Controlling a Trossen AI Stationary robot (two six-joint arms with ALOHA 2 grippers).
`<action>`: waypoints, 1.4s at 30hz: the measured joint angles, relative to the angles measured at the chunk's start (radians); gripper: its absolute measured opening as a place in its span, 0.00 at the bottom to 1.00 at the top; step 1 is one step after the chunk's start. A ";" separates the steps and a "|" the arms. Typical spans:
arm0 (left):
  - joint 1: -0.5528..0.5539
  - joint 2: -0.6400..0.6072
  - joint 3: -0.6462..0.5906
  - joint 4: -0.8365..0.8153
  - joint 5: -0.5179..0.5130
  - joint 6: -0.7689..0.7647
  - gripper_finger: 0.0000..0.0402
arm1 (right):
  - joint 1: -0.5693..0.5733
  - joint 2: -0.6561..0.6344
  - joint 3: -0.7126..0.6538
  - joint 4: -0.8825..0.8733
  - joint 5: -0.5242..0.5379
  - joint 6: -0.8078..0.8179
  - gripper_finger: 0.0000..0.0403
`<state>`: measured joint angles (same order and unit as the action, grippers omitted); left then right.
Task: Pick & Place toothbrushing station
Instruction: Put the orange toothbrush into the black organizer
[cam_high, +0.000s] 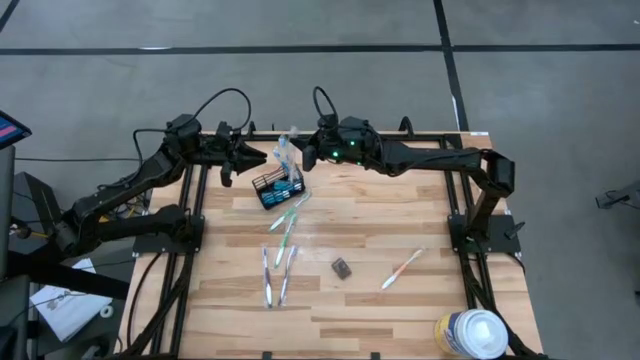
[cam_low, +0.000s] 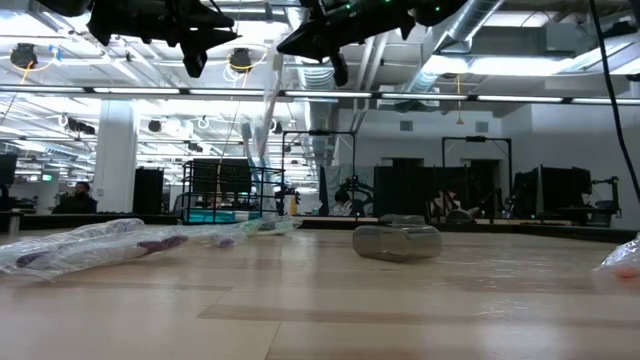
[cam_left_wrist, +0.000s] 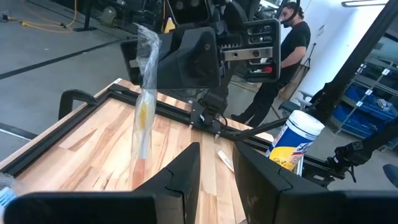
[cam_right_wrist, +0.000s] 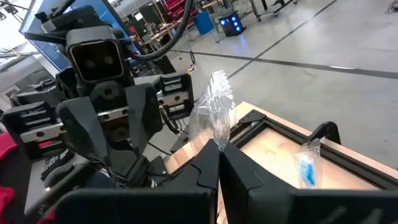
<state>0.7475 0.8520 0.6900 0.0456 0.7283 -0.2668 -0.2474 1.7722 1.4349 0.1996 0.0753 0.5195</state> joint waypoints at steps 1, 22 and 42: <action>0.000 0.000 0.000 0.000 -0.001 0.000 0.22 | 0.000 0.000 0.000 -0.008 0.000 -0.003 0.00; 0.000 0.000 0.001 -0.001 -0.002 0.001 0.22 | 0.012 0.091 -0.002 0.008 -0.051 0.012 0.00; 0.000 0.000 0.001 -0.003 -0.002 0.000 0.22 | 0.010 0.167 0.000 0.019 -0.052 0.035 0.00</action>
<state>0.7475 0.8516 0.6910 0.0425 0.7265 -0.2665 -0.2379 1.9396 1.4349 0.2182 0.0232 0.5546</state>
